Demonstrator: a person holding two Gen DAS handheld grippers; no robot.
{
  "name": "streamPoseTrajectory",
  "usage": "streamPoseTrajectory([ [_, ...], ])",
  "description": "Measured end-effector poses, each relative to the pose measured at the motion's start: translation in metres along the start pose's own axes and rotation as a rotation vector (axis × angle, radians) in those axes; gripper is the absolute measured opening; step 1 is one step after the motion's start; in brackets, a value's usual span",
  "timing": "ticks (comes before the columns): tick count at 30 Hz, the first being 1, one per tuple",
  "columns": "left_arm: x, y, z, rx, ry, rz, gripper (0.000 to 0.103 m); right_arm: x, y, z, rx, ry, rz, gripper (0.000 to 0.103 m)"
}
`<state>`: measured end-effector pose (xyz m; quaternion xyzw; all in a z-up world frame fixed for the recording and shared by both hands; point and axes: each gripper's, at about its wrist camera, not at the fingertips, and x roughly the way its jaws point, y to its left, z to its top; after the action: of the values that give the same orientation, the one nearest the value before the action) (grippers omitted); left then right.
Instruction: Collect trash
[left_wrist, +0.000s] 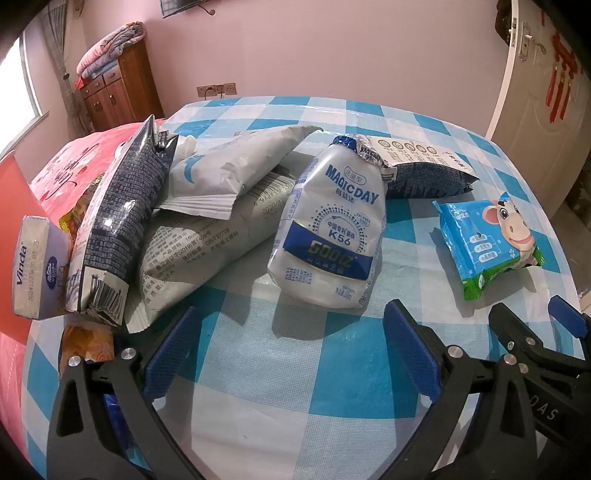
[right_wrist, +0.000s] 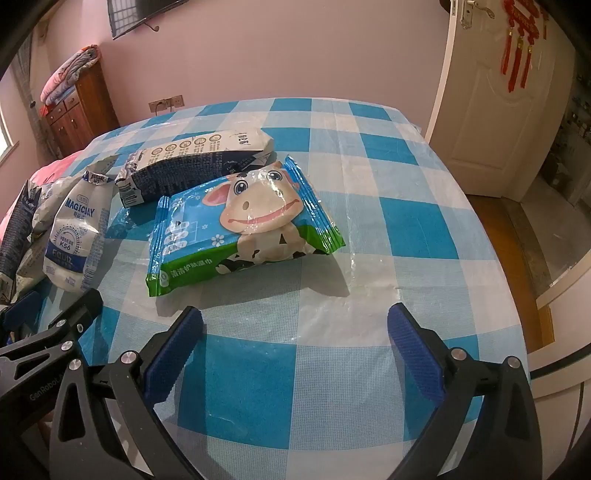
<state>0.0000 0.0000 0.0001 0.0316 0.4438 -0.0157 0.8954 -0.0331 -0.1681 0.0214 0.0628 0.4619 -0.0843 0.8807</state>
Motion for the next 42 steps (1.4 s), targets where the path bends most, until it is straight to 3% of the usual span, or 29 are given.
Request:
streamPoseTrajectory([
  [15, -0.004, 0.003, -0.01, 0.007, 0.005, -0.006, 0.099, -0.002, 0.0, -0.003, 0.002, 0.0, 0.003, 0.098],
  [28, -0.029, 0.0, -0.029, 0.125, 0.026, -0.103, 0.099, -0.019, -0.005, -0.027, 0.037, 0.013, -0.024, 0.098],
  [30, -0.037, 0.001, -0.03, 0.137, 0.004, -0.111, 0.099, -0.034, -0.003, -0.037, 0.04, -0.009, -0.035, 0.098],
  [39, -0.11, 0.021, -0.023, 0.18, -0.229, -0.092, 0.099, -0.113, -0.001, -0.036, 0.048, -0.207, -0.075, 0.098],
  [42, -0.125, 0.028, -0.022, 0.181, -0.267, -0.09, 0.099, -0.139, 0.001, -0.036, 0.058, -0.264, -0.071, 0.098],
])
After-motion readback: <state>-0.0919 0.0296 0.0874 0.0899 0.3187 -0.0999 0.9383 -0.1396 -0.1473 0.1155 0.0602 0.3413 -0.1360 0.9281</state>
